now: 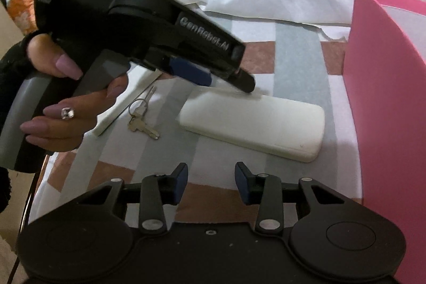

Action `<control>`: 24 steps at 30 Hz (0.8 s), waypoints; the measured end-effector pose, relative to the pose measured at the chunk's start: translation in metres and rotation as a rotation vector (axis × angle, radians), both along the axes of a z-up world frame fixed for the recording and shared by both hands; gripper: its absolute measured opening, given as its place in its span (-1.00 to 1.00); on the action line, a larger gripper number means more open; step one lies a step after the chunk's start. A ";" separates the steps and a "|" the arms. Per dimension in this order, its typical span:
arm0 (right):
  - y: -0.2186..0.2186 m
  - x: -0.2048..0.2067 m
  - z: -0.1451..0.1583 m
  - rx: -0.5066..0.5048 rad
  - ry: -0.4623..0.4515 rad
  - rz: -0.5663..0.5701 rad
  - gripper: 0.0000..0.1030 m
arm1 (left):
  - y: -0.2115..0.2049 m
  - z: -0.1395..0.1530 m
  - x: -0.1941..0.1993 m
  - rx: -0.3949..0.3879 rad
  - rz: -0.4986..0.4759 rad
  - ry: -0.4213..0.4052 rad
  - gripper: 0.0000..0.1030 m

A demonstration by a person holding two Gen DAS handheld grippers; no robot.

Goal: Organize rigid objects
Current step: 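Move the left tool back over a white rectangular bar on the cloth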

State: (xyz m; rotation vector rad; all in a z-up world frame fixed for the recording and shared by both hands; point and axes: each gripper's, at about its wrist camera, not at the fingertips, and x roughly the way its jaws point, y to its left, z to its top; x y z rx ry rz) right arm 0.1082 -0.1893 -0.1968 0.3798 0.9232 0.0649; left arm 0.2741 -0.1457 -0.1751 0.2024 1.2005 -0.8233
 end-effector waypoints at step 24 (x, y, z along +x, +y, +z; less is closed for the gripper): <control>0.034 -0.016 0.012 -0.185 0.068 0.155 0.33 | 0.078 -0.024 -0.051 -0.175 0.262 0.479 -0.21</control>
